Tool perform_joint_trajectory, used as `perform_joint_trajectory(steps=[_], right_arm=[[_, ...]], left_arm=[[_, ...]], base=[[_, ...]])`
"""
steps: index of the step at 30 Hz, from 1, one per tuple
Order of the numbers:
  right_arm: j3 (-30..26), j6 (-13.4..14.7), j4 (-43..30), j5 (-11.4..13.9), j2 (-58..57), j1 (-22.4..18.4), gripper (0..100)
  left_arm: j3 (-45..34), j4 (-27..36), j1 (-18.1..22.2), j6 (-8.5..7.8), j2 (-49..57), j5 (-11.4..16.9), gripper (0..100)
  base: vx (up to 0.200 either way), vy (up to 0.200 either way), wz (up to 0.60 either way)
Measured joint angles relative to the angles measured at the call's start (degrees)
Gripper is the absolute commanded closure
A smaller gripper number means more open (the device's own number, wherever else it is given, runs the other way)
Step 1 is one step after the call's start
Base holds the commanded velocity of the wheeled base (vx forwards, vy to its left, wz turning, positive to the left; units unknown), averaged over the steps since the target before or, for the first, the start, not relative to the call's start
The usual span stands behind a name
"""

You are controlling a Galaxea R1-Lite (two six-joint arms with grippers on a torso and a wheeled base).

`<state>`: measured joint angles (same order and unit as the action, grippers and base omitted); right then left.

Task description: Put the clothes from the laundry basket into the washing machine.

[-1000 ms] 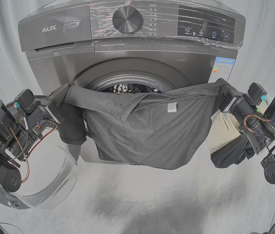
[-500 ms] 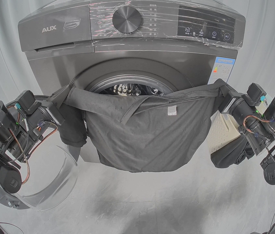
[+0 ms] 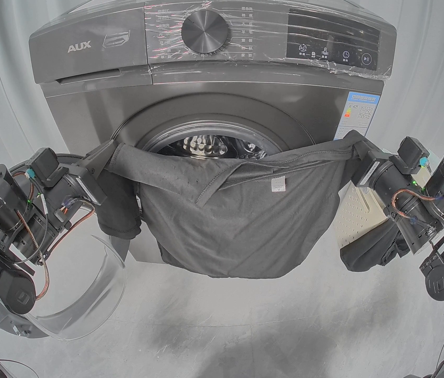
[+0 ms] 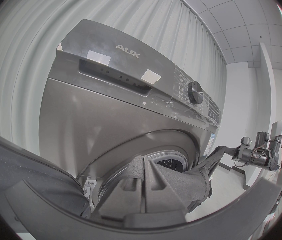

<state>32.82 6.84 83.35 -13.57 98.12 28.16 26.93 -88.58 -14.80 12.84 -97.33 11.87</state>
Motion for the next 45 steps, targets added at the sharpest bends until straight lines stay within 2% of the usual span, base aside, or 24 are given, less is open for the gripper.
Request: perform_joint_trajectory(steps=[32, 39, 45], right_arm=[[-1.07, 0.02, 0.05, 0.20, 0.13, 0.55, 100], [-1.76, 0.05, 0.05, 0.29, 0.22, 1.05, 100], [-4.49, 0.09, 0.09, 0.41, 0.24, 3.23, 100]], left_arm=[[-1.00, 0.00, -1.13, -0.12, -0.40, -0.05, 100], [-1.82, 0.00, -4.52, -0.66, -0.55, -0.38, 100], [-2.49, 0.01, -8.22, -1.67, -1.05, -0.85, 100]], base=[[0.000, 0.000, 0.00], [0.000, 0.000, 0.00], [0.000, 0.000, 0.00]])
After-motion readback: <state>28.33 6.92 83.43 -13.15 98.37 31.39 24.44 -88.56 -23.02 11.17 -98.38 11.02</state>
